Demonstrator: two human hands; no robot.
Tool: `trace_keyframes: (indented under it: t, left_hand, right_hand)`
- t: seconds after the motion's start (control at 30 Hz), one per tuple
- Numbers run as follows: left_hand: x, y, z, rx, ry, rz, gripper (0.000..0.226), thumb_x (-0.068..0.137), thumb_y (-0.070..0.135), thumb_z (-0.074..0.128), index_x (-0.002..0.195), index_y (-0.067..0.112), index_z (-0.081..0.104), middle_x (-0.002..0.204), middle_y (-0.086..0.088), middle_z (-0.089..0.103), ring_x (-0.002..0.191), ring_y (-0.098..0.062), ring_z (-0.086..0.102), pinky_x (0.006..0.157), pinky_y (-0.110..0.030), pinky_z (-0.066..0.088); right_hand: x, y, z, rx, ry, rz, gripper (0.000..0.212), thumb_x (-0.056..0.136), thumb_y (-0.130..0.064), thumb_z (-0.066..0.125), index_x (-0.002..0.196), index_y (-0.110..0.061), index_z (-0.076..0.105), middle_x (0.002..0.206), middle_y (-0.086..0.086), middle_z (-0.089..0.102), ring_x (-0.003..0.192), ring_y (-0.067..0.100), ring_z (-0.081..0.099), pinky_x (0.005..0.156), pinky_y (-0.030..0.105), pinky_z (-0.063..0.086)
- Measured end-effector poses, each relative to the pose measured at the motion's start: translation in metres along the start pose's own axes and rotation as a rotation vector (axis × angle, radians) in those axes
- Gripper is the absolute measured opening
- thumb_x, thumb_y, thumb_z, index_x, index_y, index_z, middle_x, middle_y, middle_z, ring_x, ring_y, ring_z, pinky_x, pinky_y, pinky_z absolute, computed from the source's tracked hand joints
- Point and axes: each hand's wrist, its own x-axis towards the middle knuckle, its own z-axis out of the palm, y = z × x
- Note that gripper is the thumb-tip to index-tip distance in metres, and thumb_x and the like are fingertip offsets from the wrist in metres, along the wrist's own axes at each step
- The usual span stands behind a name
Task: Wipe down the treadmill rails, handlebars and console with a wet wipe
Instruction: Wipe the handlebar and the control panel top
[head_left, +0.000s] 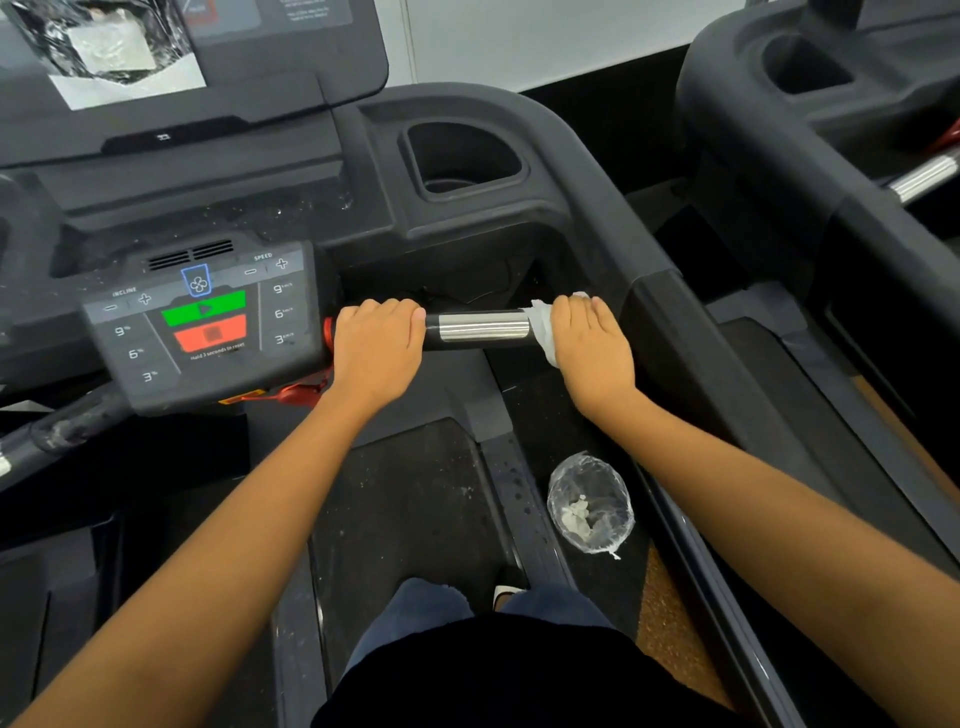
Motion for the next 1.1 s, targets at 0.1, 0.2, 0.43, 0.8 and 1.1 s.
trace_keyframes:
  t: [0.1,0.2,0.43,0.8,1.1]
  left_hand:
    - [0.0,0.001,0.0,-0.003,-0.005,-0.011,0.035,0.101,0.028,0.029,0.09,0.016,0.06,0.078,-0.002,0.062,0.068,-0.021,0.049,0.072,-0.038,0.039]
    - [0.0,0.001,0.002,-0.002,0.014,-0.014,0.037,0.101,0.028,0.028,0.088,0.016,0.06,0.077,-0.003,0.063,0.068,-0.023,0.05,0.07,-0.038,0.036]
    - [-0.001,0.003,0.005,-0.007,0.055,-0.04,0.039,0.1,0.029,0.027,0.086,0.016,0.062,0.075,-0.002,0.063,0.067,-0.024,0.053,0.07,-0.039,0.037]
    - [0.018,0.031,-0.003,-0.172,-0.03,-0.046,0.038,0.101,0.031,0.03,0.092,0.014,0.063,0.084,-0.004,0.063,0.078,-0.026,0.056,0.074,-0.04,0.038]
    - [0.02,0.035,-0.01,-0.347,-0.05,-0.092,0.045,0.102,0.033,0.027,0.097,0.014,0.066,0.087,-0.004,0.065,0.082,-0.023,0.056,0.077,-0.041,0.043]
  right_hand:
    - [-0.012,-0.013,-0.003,0.063,-0.019,0.118,0.05,0.083,-0.01,0.059,0.13,0.0,0.045,0.129,0.015,0.055,0.132,0.026,0.046,0.113,0.033,0.033]
    - [-0.029,-0.018,-0.008,0.144,-0.088,0.243,0.067,0.085,-0.009,0.061,0.145,0.002,0.032,0.147,0.017,0.042,0.14,0.026,0.037,0.114,0.034,0.031]
    - [-0.059,-0.031,-0.01,0.507,-0.295,0.409,0.087,0.09,0.007,0.05,0.151,-0.004,-0.011,0.161,0.014,-0.008,0.149,0.024,-0.002,0.122,0.037,0.011]
    - [-0.007,-0.04,-0.049,2.253,0.255,1.776,0.034,0.094,0.012,0.025,0.074,-0.004,0.048,0.076,0.011,0.05,0.069,0.022,0.05,0.082,0.038,0.047]
    - [0.059,-0.064,-0.083,2.048,0.014,1.837,0.039,0.09,-0.009,0.055,0.126,-0.005,0.039,0.12,0.017,0.054,0.098,0.03,0.056,0.079,0.037,0.046]
